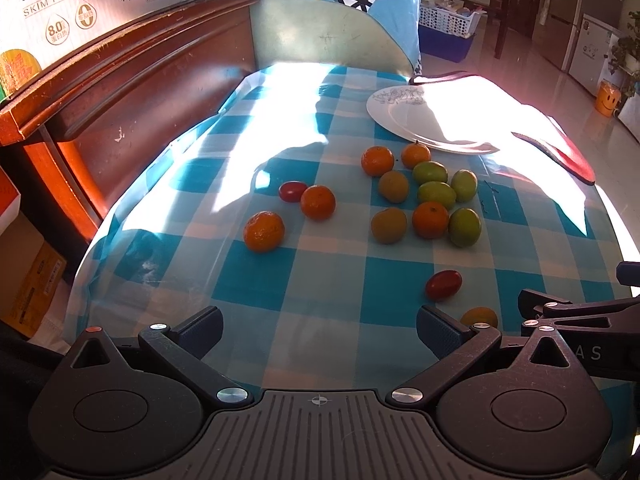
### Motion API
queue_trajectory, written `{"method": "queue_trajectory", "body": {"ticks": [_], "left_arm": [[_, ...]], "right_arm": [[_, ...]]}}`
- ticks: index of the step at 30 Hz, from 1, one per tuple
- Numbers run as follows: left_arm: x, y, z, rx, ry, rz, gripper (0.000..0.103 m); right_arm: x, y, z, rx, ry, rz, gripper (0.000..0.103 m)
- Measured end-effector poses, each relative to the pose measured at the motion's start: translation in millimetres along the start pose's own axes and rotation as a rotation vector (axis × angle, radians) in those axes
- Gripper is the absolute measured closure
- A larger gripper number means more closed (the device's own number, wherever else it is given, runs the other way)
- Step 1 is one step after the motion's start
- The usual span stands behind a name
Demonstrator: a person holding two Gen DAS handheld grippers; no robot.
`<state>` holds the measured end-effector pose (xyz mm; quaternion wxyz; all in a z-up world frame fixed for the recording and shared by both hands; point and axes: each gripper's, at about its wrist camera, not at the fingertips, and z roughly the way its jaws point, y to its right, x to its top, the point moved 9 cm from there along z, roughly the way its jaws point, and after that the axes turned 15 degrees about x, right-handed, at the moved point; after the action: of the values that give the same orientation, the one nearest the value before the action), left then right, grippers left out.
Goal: Organize fruits
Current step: 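Move the left tool toward a large orange while the right tool approaches a small tan tangerine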
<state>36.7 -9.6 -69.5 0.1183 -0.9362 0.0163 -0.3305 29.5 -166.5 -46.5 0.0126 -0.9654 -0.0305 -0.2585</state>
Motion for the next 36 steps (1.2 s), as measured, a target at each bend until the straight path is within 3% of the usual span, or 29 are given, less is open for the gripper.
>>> {"method": "queue_trajectory", "body": {"ticks": [8,16,20,26,36], "left_arm": [[17.4,-27.6,3.3,0.006,0.012,-0.051,0.000],[39.2,-58.9,22.4,0.000,-0.006,-0.165,0.001],[50.3,-69.0,30.9,0.005,0.005,-0.175,0.001],[57.4,-69.4,43.6,0.056,0.038,-0.094,0.002],[50.8,-36.3,68.6,0.004,0.057,0.078,0.003]], "right_arm": [[-1.1,10.9,-9.8,0.092,0.051,0.033,0.001],[-9.4,22.9,-17.5,0.193,0.120,0.095,0.001],[-12.6,6.7,-16.8,0.242,0.108,0.029,0.003],[-20.9,-14.2,-10.1,0.312,0.074,-0.022,0.011],[-26.3,-19.7,-2.1,0.354,0.060,-0.001,0.016]]}}
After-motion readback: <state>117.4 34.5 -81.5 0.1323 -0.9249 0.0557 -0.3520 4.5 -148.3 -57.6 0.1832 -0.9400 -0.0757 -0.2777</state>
